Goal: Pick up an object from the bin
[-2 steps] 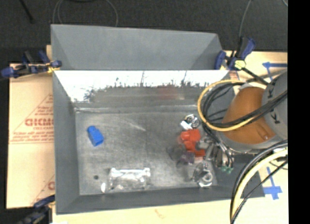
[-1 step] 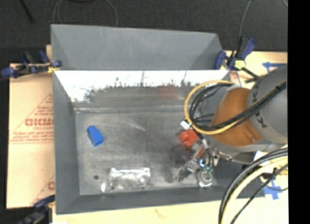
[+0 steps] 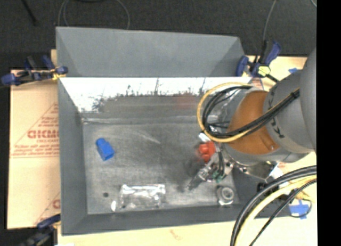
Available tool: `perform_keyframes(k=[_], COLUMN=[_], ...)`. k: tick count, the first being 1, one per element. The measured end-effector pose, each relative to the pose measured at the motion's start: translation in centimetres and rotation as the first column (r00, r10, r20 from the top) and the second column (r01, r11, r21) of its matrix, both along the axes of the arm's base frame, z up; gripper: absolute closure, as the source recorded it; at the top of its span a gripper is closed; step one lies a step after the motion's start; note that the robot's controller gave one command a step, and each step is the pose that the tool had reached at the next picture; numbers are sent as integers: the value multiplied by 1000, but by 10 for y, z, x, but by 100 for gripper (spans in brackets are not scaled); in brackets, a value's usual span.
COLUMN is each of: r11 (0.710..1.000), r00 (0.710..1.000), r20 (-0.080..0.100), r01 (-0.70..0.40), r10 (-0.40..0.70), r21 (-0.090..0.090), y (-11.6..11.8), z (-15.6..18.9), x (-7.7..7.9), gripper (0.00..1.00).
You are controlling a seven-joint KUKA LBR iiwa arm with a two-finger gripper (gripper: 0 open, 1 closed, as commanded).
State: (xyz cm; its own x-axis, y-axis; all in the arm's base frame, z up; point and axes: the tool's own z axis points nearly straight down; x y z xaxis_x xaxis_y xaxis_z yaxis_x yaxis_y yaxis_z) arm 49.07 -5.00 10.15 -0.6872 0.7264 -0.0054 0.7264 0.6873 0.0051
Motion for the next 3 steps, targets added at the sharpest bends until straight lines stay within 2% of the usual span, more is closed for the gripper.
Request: perform_keyframes(k=[1, 2, 3], r11=[996, 963, 962], r00=[995, 962, 962], r20=[19, 24, 14], r01=[95, 270, 272], r10=[-95, -271, -272], r21=[-1, 7, 0], y=[1, 4, 2], z=[-10, -13, -18], x=[4, 8, 4], gripper=[0, 0, 100])
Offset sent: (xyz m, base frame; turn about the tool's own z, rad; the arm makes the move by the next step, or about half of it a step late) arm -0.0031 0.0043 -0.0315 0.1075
